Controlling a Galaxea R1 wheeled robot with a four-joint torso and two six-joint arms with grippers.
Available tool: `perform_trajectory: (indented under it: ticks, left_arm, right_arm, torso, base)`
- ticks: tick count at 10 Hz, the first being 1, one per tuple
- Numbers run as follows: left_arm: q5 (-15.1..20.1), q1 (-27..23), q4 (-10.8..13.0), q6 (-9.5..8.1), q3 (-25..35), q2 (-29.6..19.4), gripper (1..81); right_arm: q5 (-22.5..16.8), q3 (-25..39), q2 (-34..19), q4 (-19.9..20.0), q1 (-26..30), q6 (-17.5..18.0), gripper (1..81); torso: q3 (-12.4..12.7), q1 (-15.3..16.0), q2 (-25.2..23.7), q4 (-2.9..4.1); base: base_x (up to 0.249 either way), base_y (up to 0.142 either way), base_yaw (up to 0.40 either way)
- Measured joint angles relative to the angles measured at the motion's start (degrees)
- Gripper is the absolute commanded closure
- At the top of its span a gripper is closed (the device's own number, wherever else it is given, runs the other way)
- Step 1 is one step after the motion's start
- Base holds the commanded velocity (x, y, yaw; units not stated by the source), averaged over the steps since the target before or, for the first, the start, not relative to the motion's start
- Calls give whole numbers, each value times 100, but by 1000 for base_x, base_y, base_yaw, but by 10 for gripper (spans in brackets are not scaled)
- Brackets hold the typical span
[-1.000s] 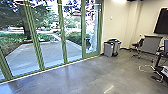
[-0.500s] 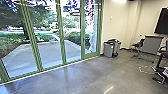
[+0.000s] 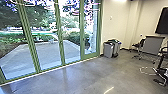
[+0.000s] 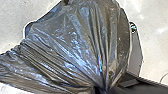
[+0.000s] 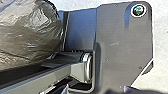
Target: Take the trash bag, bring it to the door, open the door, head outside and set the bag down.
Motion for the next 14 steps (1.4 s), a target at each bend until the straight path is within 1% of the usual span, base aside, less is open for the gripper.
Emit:
perform_trajectory:
  ticks: [9,14]
  left_arm:
    - [0,5,0,23,-4,24,811]
    - [-6,21,0,23,-4,24,811]
  right_arm:
    - [0,-5,0,0,-20,0,10]
    - [0,-5,0,0,-30,0,10]
  torso:
    - [0,0,0,0]
    - [0,-7,-2,0]
  base:
    - [105,0,0]
    - [148,0,0]
